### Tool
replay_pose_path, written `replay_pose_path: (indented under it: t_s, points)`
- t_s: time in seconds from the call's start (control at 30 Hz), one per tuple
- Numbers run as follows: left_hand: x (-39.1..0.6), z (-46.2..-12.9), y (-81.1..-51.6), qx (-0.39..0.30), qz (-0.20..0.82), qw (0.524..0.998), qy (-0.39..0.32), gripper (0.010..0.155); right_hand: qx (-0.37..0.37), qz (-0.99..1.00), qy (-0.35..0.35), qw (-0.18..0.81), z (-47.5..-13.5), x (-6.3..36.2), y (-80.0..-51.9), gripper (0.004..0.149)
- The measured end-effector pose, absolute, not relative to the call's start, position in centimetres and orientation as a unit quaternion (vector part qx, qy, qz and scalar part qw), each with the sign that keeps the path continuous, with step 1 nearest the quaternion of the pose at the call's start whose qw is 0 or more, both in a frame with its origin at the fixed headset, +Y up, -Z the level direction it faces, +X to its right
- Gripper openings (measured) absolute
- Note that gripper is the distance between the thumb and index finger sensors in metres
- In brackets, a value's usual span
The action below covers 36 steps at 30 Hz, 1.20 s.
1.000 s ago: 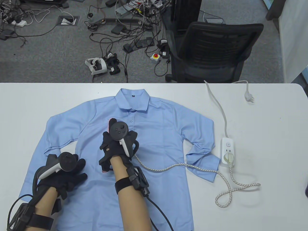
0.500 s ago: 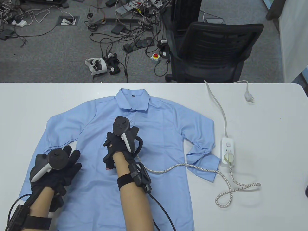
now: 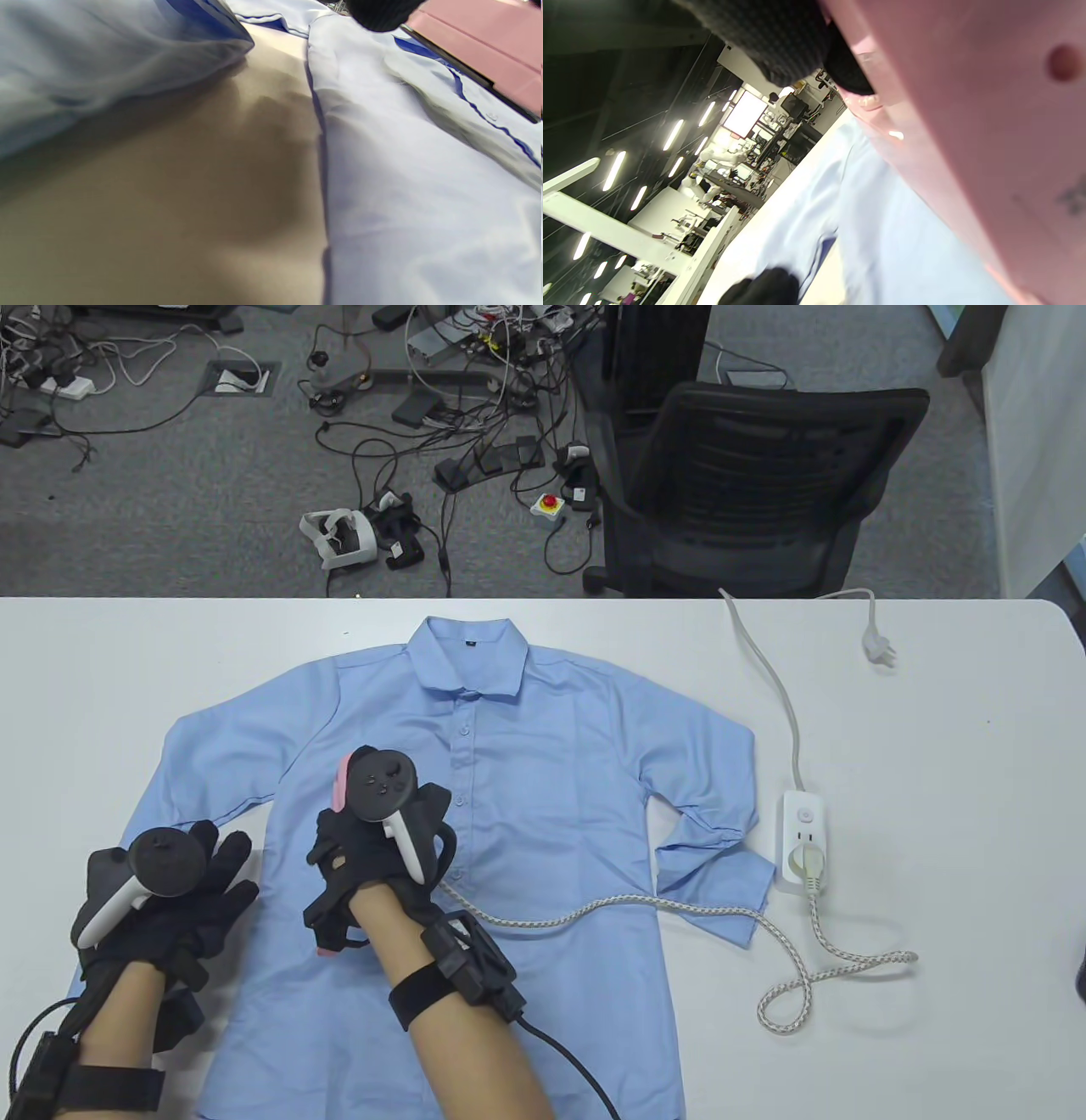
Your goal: Iron long-sleeve shirt with electric iron on table
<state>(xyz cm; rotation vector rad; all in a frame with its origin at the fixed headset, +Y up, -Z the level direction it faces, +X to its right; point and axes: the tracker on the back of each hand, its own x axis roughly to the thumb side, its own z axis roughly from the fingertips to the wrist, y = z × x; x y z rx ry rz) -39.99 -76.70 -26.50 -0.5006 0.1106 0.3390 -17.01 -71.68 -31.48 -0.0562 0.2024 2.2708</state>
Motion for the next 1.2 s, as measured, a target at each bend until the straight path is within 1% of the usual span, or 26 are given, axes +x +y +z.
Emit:
replay_pose_path:
  t_s: [0.2,0.3,0.4,0.57,0.6,0.67,0.73,0.77,0.97,1.13,1.2]
  points:
    - [-40.2,-26.4,-76.9,-0.252,0.177,0.950,0.056,0.061,-0.020,0.892,0.107,0.440,-28.5,-19.9,-73.0,0.078]
    - [-40.4,-26.2,-76.5,-0.238,0.175,0.953,0.062,0.060,-0.024,0.879,0.122,0.461,-27.3,-21.1,-74.1,0.078]
    - [-40.2,-26.1,-76.1,-0.222,0.160,0.960,0.062,0.060,-0.027,0.880,0.125,0.457,-26.6,-21.9,-74.9,0.078]
    - [-39.6,-26.2,-76.4,-0.237,0.158,0.957,0.052,0.059,-0.023,0.899,0.112,0.422,-26.1,-22.6,-74.7,0.079]
    - [-39.5,-26.2,-76.6,-0.242,0.153,0.957,0.051,0.059,-0.020,0.908,0.098,0.407,-26.1,-22.7,-74.7,0.079]
    - [-39.3,-26.3,-76.8,-0.251,0.148,0.955,0.048,0.058,-0.012,0.920,0.072,0.385,-26.0,-23.1,-74.5,0.074]
    - [-39.2,-26.2,-76.7,-0.258,0.147,0.954,0.048,0.057,0.001,0.937,0.019,0.348,-25.8,-23.3,-74.5,0.066]
    - [-39.1,-26.2,-76.6,-0.255,0.145,0.955,0.046,0.057,-0.001,0.940,0.011,0.341,-25.7,-23.4,-74.6,0.064]
    - [-38.9,-26.2,-76.8,-0.266,0.156,0.951,0.040,0.057,-0.021,0.941,0.013,0.338,-25.5,-23.3,-74.5,0.061]
    - [-38.7,-26.2,-77.5,-0.296,0.141,0.944,0.040,0.055,-0.036,0.942,0.009,0.335,-25.4,-22.5,-74.5,0.061]
    - [-38.3,-26.3,-77.8,-0.314,0.139,0.939,0.025,0.054,-0.040,0.941,0.007,0.335,-25.4,-22.1,-74.5,0.061]
